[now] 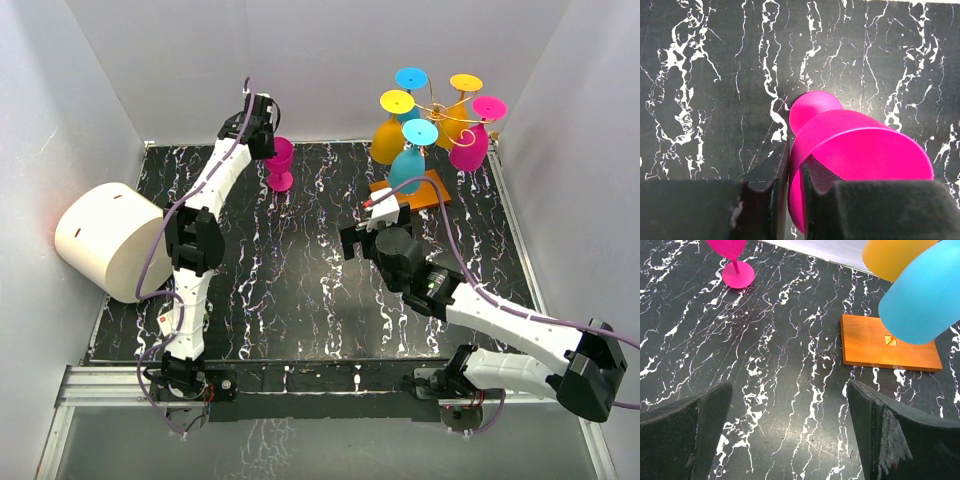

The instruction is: Take the wine glass off the wine glass rack

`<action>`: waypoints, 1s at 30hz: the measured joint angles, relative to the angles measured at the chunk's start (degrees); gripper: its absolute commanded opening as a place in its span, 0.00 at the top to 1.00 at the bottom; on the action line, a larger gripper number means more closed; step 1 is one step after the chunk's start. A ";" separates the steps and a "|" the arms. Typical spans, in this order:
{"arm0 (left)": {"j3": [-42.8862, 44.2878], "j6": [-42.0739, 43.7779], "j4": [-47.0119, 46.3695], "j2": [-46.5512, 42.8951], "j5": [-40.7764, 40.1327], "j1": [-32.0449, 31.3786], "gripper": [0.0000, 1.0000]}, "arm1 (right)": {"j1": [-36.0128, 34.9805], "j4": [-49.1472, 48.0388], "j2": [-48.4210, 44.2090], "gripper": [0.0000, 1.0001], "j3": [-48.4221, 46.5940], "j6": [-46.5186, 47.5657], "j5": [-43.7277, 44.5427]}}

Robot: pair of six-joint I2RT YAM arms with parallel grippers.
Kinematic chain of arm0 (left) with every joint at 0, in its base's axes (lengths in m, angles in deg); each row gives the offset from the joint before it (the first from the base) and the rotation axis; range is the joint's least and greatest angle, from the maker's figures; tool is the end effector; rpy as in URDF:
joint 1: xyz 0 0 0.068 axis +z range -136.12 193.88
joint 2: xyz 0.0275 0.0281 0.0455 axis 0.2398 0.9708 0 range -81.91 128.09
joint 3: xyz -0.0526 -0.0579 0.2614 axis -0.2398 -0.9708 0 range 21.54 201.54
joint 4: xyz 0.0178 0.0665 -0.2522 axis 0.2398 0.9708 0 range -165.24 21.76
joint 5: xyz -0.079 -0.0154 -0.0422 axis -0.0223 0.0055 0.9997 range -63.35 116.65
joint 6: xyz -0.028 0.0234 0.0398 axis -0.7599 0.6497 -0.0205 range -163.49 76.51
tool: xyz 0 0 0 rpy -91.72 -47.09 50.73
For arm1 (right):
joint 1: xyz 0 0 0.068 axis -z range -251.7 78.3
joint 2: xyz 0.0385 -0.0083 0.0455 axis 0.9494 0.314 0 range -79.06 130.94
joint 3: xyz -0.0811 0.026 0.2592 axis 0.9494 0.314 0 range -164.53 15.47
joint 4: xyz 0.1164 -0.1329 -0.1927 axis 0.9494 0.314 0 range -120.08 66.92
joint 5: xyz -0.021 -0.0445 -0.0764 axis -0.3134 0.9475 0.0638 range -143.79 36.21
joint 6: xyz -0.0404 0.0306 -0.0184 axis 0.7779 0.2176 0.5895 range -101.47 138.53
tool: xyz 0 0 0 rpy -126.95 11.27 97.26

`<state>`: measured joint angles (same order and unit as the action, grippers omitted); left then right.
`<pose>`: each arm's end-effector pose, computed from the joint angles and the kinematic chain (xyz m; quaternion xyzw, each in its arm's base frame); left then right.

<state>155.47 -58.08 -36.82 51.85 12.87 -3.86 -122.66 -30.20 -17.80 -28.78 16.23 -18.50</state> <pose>0.5099 -0.1542 0.2977 -0.0278 0.8943 -0.0170 0.4462 0.1693 0.1761 0.3008 -0.1508 0.7719 0.0368 0.6165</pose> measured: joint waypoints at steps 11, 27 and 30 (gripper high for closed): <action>0.39 1.25 1.33 0.11 -0.17 -0.33 0.55 | 0.48 0.20 -1.40 0.02 0.00 -1.11 -1.42; -15.76 0.37 3.82 -18.99 0.35 -0.28 0.01 | 0.50 6.82 -8.04 0.02 -2.89 -7.41 -1.62; -29.92 -2.47 1.16 -34.07 3.96 -0.28 0.01 | 0.50 8.79 -8.24 0.02 -2.54 -11.41 -1.88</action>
<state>125.55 -60.55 -35.67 17.77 16.82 -4.14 -122.16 -21.41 -26.04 -31.31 4.82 -20.38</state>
